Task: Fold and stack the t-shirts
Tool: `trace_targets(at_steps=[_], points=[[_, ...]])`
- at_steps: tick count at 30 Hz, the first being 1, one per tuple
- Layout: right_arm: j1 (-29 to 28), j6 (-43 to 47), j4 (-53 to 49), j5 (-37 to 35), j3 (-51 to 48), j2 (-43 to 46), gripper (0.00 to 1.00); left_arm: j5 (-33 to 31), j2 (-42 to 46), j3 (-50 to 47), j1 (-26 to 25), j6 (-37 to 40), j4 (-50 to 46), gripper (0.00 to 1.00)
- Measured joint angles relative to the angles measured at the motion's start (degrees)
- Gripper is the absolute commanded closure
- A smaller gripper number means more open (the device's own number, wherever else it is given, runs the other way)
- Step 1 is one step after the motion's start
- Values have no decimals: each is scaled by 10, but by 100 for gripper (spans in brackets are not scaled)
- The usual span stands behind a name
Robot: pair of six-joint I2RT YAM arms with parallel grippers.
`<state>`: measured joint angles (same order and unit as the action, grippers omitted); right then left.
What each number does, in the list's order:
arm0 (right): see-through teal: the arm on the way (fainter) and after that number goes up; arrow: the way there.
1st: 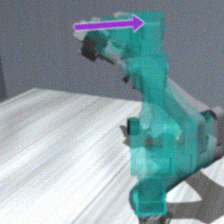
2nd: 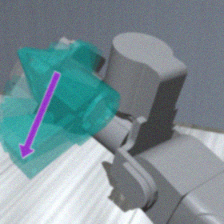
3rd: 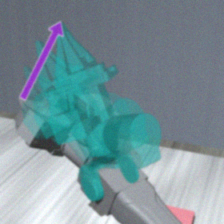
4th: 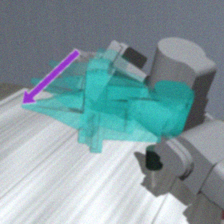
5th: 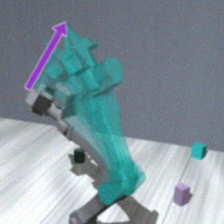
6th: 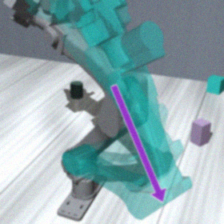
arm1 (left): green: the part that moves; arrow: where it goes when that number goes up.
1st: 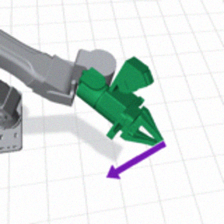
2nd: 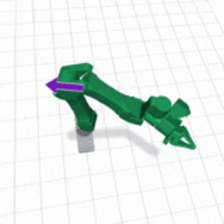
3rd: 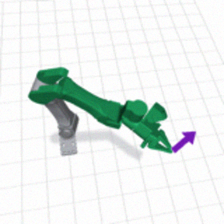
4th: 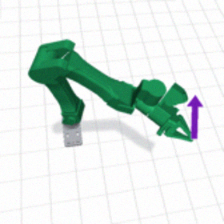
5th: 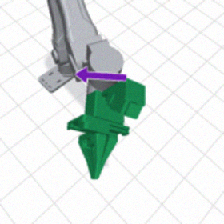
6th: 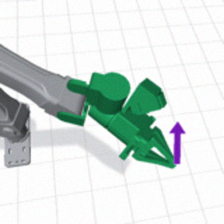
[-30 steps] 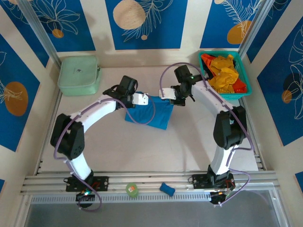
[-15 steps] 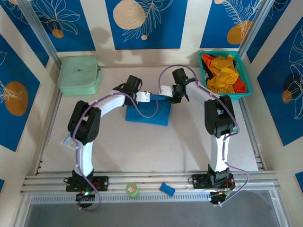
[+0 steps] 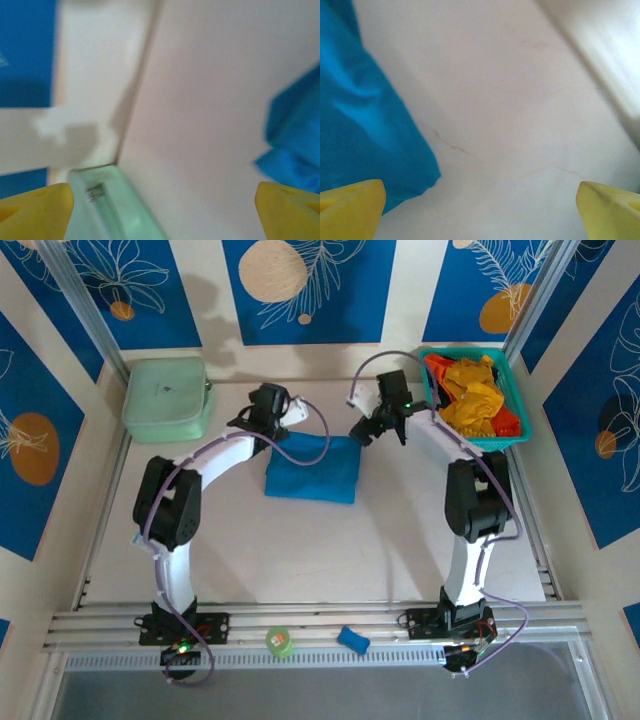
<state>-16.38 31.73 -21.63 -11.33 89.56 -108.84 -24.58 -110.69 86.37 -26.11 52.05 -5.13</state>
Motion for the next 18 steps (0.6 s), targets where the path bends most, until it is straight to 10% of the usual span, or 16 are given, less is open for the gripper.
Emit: trace_targets(at_steps=[8, 18], points=[[13, -235, -129, -67, 95, 182, 1, -28, 203, 0, 34, -176, -5, 1], [56, -487, -219, -16, -112, 384, 23, 65, 370, -3, 38, -448, -272, 7]])
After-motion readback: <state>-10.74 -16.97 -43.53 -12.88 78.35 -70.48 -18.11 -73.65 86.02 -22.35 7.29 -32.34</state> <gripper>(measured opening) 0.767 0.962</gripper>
